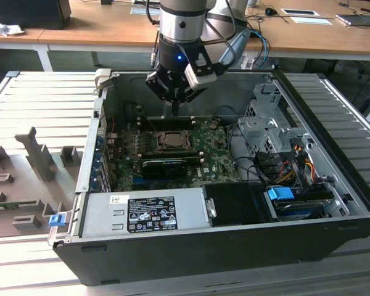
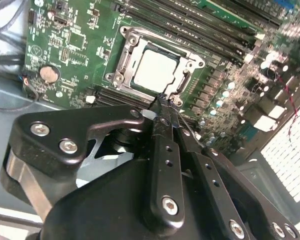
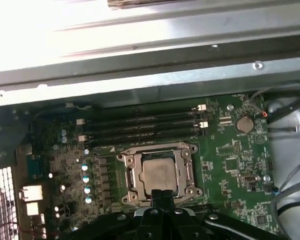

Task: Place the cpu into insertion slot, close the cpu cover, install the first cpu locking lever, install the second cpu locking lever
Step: 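Install the first cpu locking lever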

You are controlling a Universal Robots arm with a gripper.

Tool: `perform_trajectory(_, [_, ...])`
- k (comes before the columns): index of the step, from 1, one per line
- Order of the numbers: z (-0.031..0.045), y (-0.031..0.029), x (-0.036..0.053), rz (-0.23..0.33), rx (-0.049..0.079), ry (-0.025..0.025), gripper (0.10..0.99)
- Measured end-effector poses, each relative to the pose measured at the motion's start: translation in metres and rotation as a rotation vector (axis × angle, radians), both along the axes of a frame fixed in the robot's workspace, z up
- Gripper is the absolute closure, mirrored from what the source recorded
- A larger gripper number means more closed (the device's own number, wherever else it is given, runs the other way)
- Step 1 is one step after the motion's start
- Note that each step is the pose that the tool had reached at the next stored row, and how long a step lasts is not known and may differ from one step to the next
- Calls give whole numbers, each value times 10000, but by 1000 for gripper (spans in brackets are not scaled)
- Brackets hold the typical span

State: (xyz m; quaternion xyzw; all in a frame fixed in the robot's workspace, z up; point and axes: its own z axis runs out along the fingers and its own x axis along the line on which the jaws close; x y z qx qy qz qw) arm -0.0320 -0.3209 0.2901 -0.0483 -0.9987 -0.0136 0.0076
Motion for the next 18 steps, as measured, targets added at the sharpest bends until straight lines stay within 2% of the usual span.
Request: perform_trajectory(18, [-55, 0, 1, 3695, -1, 0, 980])
